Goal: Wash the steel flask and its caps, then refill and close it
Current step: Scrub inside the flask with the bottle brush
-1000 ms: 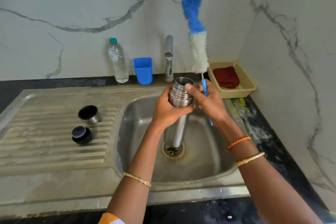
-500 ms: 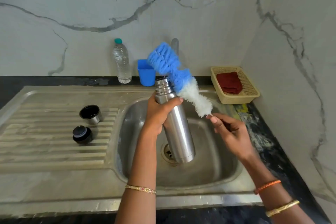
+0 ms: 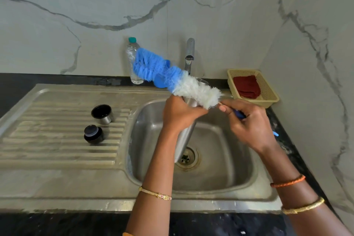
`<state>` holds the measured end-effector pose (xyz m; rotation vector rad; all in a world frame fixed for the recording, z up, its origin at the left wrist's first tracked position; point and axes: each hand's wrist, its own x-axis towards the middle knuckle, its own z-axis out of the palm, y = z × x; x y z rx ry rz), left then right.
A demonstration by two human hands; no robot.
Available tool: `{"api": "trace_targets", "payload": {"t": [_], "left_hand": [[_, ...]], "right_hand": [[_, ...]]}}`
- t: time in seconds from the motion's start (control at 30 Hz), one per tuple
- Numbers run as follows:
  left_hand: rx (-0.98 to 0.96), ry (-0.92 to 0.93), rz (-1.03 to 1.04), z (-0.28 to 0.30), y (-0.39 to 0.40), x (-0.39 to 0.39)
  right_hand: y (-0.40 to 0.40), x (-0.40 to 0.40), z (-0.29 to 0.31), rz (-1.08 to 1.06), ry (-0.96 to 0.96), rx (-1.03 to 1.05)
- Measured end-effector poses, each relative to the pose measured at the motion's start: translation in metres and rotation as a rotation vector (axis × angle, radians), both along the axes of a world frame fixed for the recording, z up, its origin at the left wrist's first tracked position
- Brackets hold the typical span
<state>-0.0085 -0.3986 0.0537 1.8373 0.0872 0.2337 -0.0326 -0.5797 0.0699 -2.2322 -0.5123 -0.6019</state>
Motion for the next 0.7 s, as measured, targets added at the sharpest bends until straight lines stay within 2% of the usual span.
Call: {"api": "trace_targets", "payload": {"t": [0.07, 0.27, 0.37, 0.43, 0.6, 0.7], "left_hand": [[-0.074, -0.001, 0.005, -0.001, 0.004, 0.0], [-0.068, 0.019, 0.025, 0.0, 0.009, 0.001], [0.061, 0.045, -0.009, 0.004, -0.007, -0.004], [0.138, 0.048, 0.039, 0.005, -0.012, -0.005], [0.171, 0.049, 0.103, -0.003, 0.004, -0.002], [0.261, 0.014, 0.072, -0.003, 0.002, -0.002]], "right_hand": [[-0.008, -0.005, -0.003, 0.006, 0.03, 0.025], [-0.018, -0.012, -0.005, -0.053, 0.081, 0.053], [0.003, -0.009, 0.005, -0.066, 0.02, -0.05], [0.012, -0.008, 0.013, -0.139, 0.005, -0.098], [0.008, -0.019, 0.01, -0.149, 0.014, -0.082], [0.015, -0.016, 0.022, -0.238, 0.006, -0.178]]}}
